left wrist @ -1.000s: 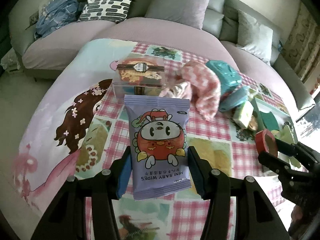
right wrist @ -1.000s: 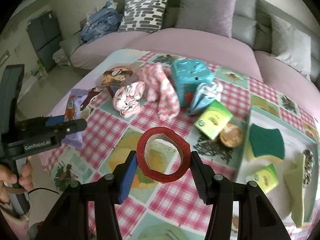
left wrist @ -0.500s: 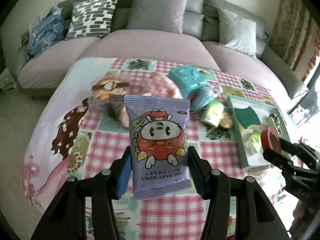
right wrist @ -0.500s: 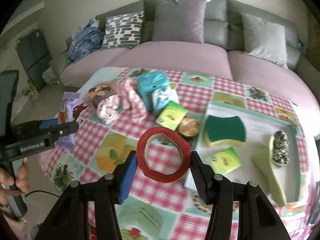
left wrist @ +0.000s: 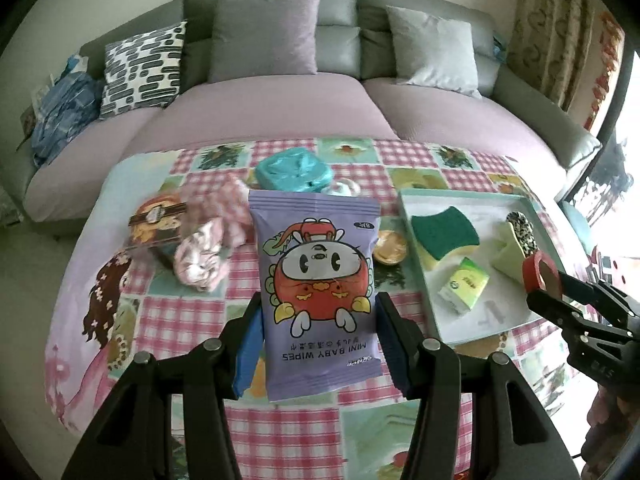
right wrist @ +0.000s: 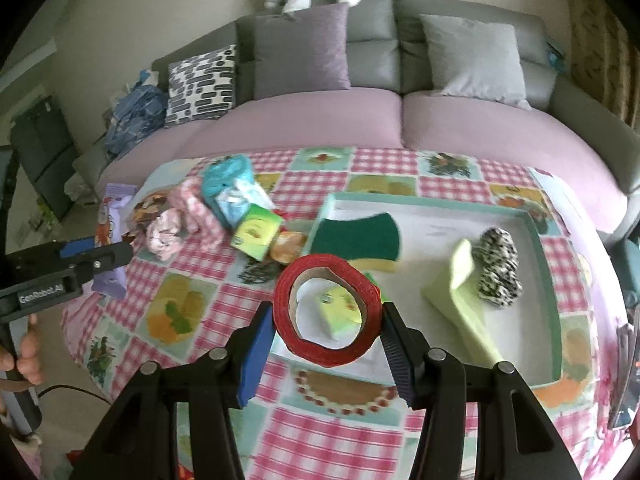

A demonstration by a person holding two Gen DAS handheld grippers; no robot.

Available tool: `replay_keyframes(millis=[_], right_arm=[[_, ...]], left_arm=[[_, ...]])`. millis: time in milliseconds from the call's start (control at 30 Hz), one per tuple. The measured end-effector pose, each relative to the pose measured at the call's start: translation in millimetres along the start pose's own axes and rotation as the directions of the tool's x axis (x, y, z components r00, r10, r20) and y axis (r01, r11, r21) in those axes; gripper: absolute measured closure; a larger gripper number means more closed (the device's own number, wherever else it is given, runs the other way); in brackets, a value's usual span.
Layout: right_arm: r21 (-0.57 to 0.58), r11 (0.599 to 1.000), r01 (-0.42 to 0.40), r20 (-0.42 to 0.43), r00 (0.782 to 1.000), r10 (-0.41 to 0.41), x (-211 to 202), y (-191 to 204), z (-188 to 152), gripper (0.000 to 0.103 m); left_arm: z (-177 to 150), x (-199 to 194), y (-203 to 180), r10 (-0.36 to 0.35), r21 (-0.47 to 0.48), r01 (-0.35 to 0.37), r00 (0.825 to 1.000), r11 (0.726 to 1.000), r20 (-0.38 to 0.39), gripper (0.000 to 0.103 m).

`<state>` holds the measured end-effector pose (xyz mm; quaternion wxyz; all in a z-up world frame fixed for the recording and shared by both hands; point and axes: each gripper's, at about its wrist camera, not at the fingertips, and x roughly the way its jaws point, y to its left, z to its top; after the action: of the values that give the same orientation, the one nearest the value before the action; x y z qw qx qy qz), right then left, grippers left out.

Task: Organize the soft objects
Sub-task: 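Carry the wipes pack with the left gripper while the right carries the red ring toward the tray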

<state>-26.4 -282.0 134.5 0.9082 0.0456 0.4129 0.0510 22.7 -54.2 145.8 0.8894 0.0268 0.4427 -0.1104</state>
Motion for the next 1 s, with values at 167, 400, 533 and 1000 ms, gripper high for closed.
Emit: replay_keyframes(millis=[167,400,533,1000], right_arm=[[0.049,0.999,0.010,-0.019,1.000,-0.009,9.1,-32.2,-9.9,0.047],[0.095,0.995,0.033,0.001,0.999,-0.033,5.5,-67.2,-15.6,0.047],[0.108,0.993,0.047,0.019,0.999,-0.049,0.8,-80.9,-12.1,0.047],[0.164,0.977,0.133,0.013,0.990,-0.137,6.4,-132.3,-5.4,0.047]], left_arm=[[3.4,8.3,-28.6,-0.006,0.042,0.007,1.000,0.999,-0.014,0.048],[10.5,24.9,-73.1,-0.030,0.110,0.033,0.999,0.993,-0.030,0.048],[17.9,31.6,-98.4,-0.059,0.155,0.062,0.998,0.986,-0.026,0.048],[33.7,75.3,-170.5,-0.137,0.277,0.155,0.987,0.948,-0.084,0.048]])
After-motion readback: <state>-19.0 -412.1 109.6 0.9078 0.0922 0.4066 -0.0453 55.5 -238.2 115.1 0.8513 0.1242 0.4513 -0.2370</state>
